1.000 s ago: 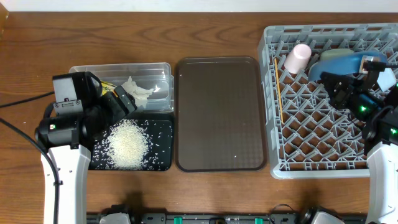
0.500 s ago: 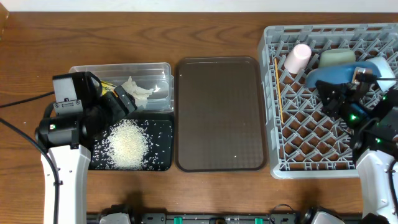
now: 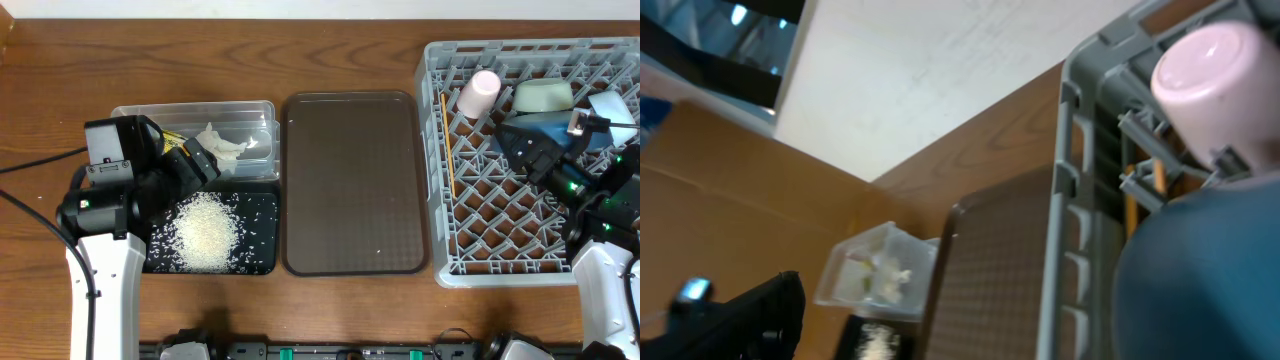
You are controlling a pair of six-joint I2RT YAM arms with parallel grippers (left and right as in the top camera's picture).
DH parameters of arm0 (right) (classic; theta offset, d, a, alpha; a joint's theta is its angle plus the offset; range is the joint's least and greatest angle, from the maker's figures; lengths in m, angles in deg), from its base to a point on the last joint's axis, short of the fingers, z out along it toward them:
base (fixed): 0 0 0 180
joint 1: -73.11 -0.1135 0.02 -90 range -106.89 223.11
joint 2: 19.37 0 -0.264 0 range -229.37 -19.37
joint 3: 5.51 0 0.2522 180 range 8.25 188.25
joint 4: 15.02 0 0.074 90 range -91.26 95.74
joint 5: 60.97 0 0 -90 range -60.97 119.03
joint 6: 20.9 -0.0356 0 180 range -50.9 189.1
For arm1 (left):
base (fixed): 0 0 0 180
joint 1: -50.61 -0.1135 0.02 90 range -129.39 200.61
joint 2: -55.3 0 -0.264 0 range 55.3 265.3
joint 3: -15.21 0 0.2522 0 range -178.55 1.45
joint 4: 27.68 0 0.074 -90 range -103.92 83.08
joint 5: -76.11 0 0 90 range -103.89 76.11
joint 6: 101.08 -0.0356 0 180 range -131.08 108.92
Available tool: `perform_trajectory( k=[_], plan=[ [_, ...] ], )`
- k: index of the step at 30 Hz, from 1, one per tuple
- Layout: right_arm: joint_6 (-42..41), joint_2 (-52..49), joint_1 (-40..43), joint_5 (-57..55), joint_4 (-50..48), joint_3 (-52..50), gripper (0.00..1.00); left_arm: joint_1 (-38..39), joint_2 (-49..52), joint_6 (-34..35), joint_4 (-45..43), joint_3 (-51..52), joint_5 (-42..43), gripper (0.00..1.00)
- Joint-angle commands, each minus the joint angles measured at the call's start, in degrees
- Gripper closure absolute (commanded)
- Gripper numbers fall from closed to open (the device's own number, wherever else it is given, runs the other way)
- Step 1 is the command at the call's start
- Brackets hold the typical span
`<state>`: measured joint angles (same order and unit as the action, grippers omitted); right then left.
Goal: Sort waste into correct bins and load items into the dishwasher rack
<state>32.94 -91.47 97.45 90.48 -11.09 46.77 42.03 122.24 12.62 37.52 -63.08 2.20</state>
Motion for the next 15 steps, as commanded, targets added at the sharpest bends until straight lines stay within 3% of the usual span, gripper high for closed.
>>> perform_trajectory(
  k=[1,7,15],
  plan=[
    [-8.44,0.33,-0.26,6.97,0.22,0.15,0.01,-0.24,-0.59,-0.76,0.17,-0.09,-0.76,0.05],
    [-15.72,0.31,-0.26,13.97,0.44,0.15,0.01,-0.24,-0.59,-0.76,0.17,-0.09,-0.76,0.05],
    [-15.85,0.31,-0.24,19.76,2.43,0.15,0.01,-0.24,-0.59,-0.76,0.17,-0.09,-0.76,0.05]
  ],
)
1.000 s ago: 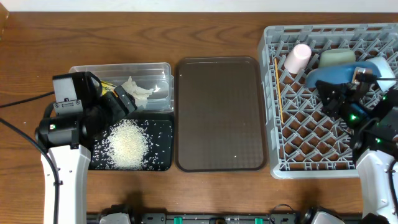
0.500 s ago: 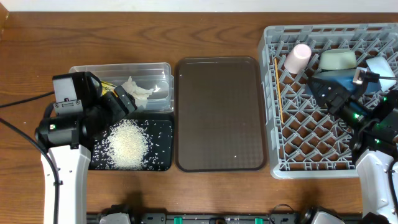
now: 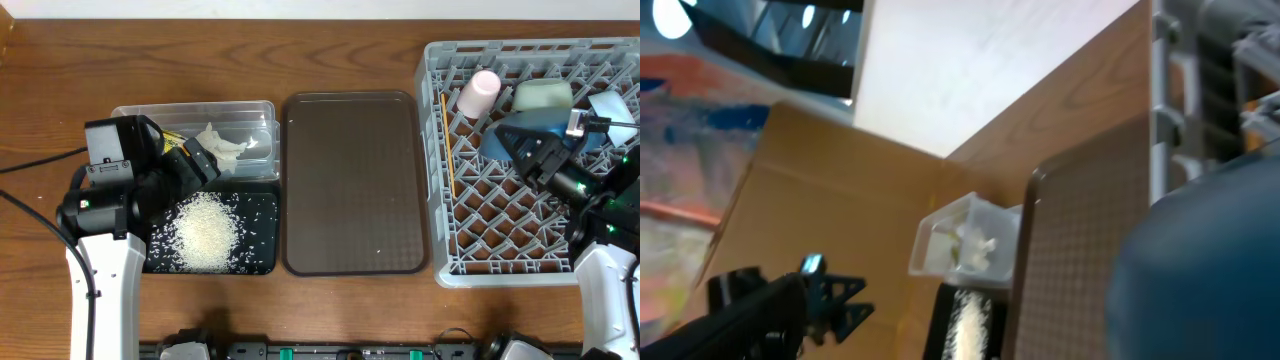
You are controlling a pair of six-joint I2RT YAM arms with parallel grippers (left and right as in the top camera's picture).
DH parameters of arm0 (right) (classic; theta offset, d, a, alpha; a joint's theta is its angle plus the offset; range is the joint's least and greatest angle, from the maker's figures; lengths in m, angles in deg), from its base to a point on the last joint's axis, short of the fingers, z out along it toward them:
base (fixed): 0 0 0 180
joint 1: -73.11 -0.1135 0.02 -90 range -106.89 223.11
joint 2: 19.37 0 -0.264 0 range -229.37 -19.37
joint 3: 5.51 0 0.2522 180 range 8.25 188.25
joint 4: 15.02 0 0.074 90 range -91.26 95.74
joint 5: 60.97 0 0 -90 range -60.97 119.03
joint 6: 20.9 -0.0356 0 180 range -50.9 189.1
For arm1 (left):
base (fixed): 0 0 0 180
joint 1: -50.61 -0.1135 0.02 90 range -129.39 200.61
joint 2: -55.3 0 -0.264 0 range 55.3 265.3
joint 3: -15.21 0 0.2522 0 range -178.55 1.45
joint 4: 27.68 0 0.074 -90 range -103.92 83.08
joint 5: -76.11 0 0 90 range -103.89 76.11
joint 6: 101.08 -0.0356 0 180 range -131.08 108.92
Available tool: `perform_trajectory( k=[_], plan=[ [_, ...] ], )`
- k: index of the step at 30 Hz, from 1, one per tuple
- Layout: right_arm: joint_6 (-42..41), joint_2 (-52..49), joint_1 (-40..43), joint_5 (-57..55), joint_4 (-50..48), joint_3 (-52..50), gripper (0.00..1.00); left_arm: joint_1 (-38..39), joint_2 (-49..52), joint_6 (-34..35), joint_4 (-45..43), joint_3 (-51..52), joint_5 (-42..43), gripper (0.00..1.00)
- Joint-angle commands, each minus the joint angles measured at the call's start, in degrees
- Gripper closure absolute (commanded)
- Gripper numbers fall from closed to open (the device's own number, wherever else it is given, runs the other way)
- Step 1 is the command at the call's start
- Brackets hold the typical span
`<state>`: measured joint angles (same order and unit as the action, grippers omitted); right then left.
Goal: Sort waste into correct bins and load items into the dishwasher rack
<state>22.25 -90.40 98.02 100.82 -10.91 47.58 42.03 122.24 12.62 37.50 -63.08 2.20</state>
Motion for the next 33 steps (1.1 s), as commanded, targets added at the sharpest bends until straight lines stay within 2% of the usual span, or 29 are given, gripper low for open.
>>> perform_trajectory(
  k=[1,7,12,17,26,33],
  plan=[
    [-4.98,-0.76,-0.68,9.22,2.25,-0.68,0.01,-0.24,-0.59,-0.76,0.2,-0.09,-0.76,0.05],
    [-3.61,-0.76,1.6,7.08,2.4,-0.68,0.01,-0.24,-0.59,-0.76,0.2,-0.09,-0.76,0.05],
    [0.96,-0.76,4.0,-0.13,6.25,-0.68,0.01,-0.24,-0.59,-0.76,0.2,-0.09,-0.76,0.05],
    [6.8,-0.79,4.92,-11.76,13.38,-0.68,0.01,-0.24,-0.59,-0.76,0.2,-0.09,-0.76,0.05],
    [12.5,-0.79,4.94,-32.92,26.97,-0.68,0.01,-0.24,-0.59,-0.76,0.2,-0.09,-0.76,0.05],
    [12.13,-0.76,4.92,-35.08,33.0,-0.68,0.01,-0.24,-0.59,-0.76,0.2,-0.09,-0.76,0.05]
  ],
)
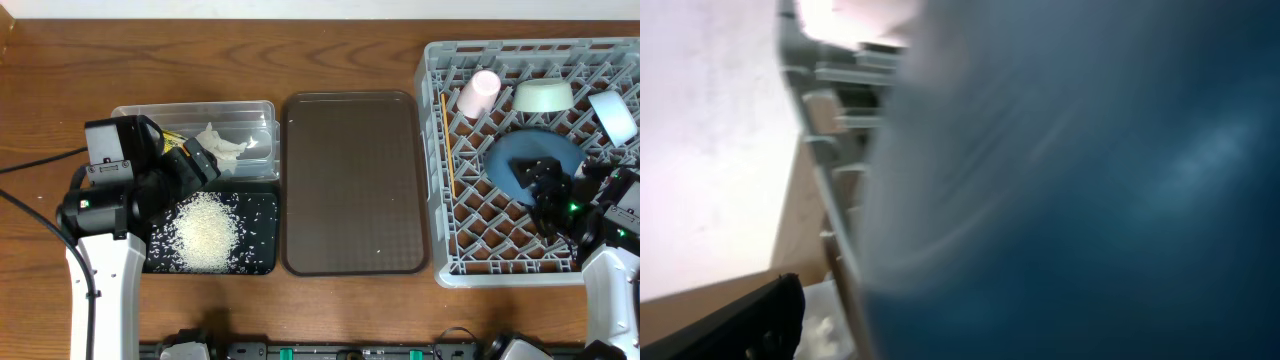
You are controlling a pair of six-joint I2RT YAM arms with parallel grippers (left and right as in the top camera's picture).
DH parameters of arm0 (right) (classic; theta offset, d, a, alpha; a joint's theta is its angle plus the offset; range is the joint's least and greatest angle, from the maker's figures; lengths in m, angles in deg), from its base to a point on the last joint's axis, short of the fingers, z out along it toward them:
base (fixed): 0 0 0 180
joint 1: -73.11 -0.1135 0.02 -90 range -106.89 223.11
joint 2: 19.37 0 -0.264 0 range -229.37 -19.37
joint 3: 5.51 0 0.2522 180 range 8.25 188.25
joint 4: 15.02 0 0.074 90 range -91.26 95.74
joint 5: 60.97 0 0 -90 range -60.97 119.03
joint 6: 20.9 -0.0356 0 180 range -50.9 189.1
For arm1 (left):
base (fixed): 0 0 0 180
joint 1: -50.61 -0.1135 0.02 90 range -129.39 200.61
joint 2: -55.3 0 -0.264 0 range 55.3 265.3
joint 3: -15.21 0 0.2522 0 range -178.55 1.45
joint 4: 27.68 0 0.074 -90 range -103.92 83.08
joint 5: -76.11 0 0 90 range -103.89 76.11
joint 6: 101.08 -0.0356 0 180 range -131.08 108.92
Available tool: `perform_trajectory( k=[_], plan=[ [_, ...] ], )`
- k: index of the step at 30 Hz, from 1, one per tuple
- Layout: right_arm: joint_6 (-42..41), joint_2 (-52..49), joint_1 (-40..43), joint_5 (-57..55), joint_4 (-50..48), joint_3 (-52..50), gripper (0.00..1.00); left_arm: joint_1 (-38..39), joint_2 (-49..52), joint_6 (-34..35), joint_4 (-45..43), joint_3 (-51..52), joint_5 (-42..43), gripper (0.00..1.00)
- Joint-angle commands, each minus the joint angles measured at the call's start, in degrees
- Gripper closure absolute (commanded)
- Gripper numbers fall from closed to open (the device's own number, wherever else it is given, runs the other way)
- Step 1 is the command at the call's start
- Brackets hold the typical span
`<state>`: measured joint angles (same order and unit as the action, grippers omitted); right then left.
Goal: Sort waste into correct bins and load items into the dishwasher rack
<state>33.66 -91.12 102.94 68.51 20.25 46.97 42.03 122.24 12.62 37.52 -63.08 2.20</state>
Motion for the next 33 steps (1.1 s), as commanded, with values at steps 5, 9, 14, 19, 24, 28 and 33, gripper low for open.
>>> perform_trajectory(
  k=[5,9,14,19,24,28,33],
  plan=[
    [-0.02,-0.04,0.37,-2.82,9.33,-0.07,0.01,-0.24,-0.59,-0.76,0.17,-0.09,-0.76,0.05],
    [-3.39,-0.04,1.6,-1.6,14.62,-0.04,0.01,-0.24,-0.59,-0.76,0.17,-0.09,-0.76,0.05],
    [-6.27,-0.04,4.46,3.17,18.36,-0.04,0.01,-0.24,-0.59,-0.76,0.17,-0.09,-0.76,0.05],
    [-2.14,-0.04,7.15,4.2,16.22,-0.02,0.01,-0.24,-0.59,-0.76,0.17,-0.09,-0.76,0.05],
    [4.07,0.33,7.5,4.92,13.9,0.74,0.01,-0.24,-0.59,-0.76,0.17,-0.09,-0.76,0.05],
    [5.14,1.03,7.5,3.58,14.4,3.1,0.01,-0.24,-0.59,-0.76,0.17,-0.09,-0.76,0.05],
    [10.01,1.38,7.28,-3.85,22.95,9.05,0.01,-0.24,-0.59,-0.74,0.17,-0.09,-0.76,0.05]
  ],
)
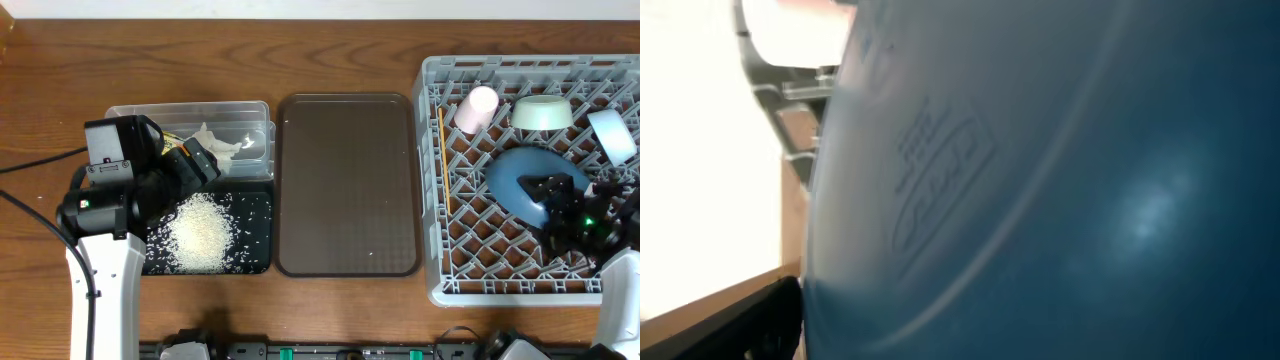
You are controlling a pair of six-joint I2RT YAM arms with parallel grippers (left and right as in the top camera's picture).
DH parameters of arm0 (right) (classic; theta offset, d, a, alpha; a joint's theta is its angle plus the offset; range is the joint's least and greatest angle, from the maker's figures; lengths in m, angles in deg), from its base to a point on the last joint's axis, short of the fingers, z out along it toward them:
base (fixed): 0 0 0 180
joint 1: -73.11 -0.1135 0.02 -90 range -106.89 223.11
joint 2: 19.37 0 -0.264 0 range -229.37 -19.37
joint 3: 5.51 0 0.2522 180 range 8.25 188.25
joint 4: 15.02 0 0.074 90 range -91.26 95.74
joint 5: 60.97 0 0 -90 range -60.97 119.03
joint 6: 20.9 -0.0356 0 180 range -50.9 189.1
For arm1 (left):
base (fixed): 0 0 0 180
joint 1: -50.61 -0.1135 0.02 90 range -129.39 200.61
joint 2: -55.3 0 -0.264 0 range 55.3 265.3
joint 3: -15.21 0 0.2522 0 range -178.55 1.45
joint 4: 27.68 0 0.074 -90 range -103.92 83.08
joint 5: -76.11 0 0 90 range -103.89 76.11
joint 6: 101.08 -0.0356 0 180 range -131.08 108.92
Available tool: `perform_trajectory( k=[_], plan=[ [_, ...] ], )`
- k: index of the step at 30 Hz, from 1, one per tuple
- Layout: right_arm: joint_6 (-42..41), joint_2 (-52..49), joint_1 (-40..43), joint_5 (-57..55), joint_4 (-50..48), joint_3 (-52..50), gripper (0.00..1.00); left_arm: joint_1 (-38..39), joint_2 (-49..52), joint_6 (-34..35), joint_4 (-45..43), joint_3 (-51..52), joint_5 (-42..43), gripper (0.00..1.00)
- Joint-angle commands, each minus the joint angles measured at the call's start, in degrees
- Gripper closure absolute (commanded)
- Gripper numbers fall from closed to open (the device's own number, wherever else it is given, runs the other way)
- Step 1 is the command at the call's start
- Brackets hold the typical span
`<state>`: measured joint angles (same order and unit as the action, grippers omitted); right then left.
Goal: Sort waste into correct bins and load items into the dishwasher rack
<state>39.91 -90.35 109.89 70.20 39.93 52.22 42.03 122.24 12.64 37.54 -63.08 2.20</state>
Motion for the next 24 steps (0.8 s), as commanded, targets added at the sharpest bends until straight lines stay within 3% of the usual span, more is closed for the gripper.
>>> perform_trajectory(
  k=[1,5,13,16,24],
  plan=[
    [4.98,0.61,0.22,-8.2,5.97,5.42,0.01,-0.24,-0.59,-0.79,0.15,-0.09,-0.76,0.05],
    [9.66,0.61,-0.59,-15.04,15.41,11.37,0.01,-0.24,-0.59,-0.76,0.15,-0.09,-0.76,0.05],
    [13.64,0.57,-1.22,-25.16,24.46,14.12,0.01,-0.24,-0.59,-0.79,0.15,-0.09,-0.76,0.05],
    [17.18,0.59,-1.22,-24.98,24.94,14.12,0.01,-0.24,-0.59,-0.79,0.15,-0.09,-0.76,0.05],
    [17.03,0.59,-1.22,-17.27,27.26,14.1,0.01,-0.24,-0.59,-0.79,0.15,-0.09,-0.76,0.05]
  ],
)
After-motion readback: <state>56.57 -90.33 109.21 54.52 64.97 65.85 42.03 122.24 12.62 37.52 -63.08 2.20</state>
